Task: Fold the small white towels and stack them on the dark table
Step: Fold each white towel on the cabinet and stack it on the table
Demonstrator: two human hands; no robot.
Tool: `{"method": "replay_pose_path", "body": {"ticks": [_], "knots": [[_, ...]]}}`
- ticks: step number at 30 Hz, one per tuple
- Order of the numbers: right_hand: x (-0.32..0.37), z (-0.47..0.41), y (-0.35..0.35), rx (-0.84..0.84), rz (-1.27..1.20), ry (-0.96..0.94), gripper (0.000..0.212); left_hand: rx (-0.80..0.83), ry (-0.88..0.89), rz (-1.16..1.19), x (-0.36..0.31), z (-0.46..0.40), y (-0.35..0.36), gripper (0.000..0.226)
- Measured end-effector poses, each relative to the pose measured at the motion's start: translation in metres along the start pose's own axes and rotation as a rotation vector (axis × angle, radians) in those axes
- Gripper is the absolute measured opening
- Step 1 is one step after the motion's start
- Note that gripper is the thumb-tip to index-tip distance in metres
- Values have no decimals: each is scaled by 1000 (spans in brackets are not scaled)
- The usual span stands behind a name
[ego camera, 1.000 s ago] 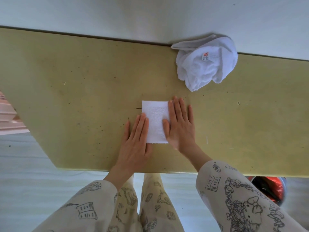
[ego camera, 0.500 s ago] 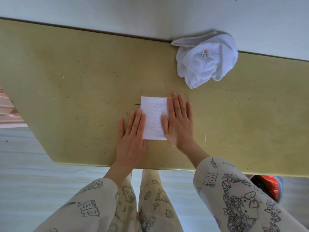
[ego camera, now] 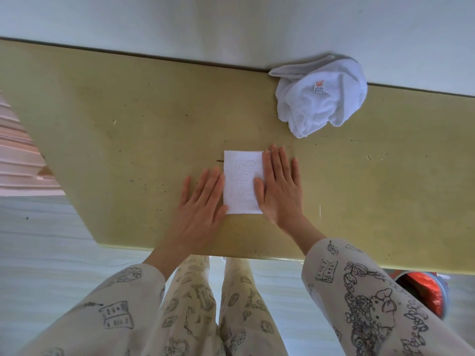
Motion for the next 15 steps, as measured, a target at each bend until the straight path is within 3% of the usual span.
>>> {"method": "replay_pose_path", "body": {"ticks": [6,9,12,15], "knots": [[0,0,-3,37,1,-24,62,107,2,-91,-2,-27,9,73],[-4,-4,-18,42,-173,19,62,155,72,-101,4,-27,8,81],[-19,-12,-40,-27,-380,324,49,163,48,-70,1,-29,3,84],[-29,-19,-40,116,-467,627,44,111,4,46,1,-27,0,80]]}}
Point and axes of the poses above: each hand's wrist, its own z-axis away from the middle knuckle, its own y-axis out of the palm, x = y × z, the point moved 5 cm from there along -z, towards the middle knuckle, and after that the axes turned 12 degrees about y, right-handed, at the moved point
